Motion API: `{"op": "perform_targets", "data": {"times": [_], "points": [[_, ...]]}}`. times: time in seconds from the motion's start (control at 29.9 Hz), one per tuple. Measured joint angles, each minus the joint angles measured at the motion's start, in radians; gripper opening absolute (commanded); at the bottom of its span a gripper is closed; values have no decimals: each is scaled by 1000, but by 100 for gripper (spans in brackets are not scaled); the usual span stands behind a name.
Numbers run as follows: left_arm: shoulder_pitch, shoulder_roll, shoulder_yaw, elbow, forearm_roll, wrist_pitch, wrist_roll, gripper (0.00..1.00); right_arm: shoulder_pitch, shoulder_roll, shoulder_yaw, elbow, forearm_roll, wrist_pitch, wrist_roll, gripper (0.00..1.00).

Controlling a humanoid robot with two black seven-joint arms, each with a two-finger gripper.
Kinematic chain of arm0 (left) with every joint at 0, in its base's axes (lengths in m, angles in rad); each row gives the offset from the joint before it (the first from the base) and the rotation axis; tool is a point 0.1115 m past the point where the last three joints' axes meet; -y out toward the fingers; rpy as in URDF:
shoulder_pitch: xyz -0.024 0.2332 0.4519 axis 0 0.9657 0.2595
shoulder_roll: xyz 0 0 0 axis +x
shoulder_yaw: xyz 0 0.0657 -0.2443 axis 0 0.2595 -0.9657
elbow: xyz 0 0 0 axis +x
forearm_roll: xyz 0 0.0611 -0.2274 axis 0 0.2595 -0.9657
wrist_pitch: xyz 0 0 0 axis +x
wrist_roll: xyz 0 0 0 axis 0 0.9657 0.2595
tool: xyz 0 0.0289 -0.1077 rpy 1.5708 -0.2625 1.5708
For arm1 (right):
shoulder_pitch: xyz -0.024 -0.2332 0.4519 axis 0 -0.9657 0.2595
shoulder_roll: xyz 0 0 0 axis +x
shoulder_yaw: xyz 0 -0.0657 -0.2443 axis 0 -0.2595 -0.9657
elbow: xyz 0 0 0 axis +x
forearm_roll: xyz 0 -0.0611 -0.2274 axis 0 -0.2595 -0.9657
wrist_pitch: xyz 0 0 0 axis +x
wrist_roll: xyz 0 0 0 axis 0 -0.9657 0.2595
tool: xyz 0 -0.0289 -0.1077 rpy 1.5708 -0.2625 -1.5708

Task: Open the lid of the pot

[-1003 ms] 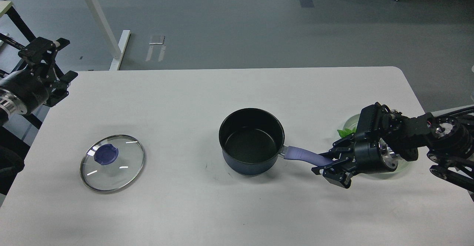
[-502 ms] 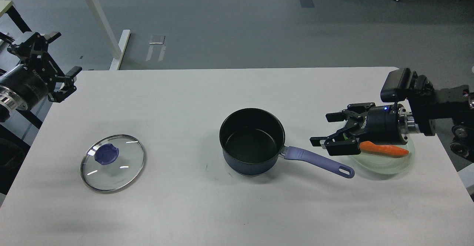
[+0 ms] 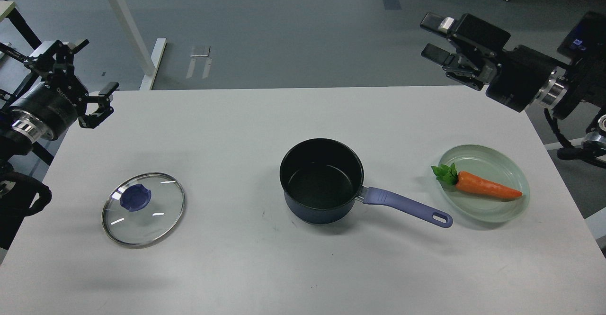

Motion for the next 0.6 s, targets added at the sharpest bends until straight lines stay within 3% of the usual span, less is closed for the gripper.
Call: {"op": "perform_targets", "data": {"times": [0.23, 0.37, 0.5, 0.6], "points": [[46, -79, -49, 58, 11, 74, 0, 99, -73, 203, 35, -172, 138, -181, 0, 100], [59, -94, -43, 95, 15, 68, 0, 99, -85, 279, 53, -253, 144, -259, 0, 100], [74, -111, -42, 103, 12, 43, 9, 99, -94, 293, 68, -323, 195, -235, 0, 100], [98, -145, -51, 111, 7, -10, 37, 99, -100, 309, 63, -383, 296, -122, 0, 100]]}}
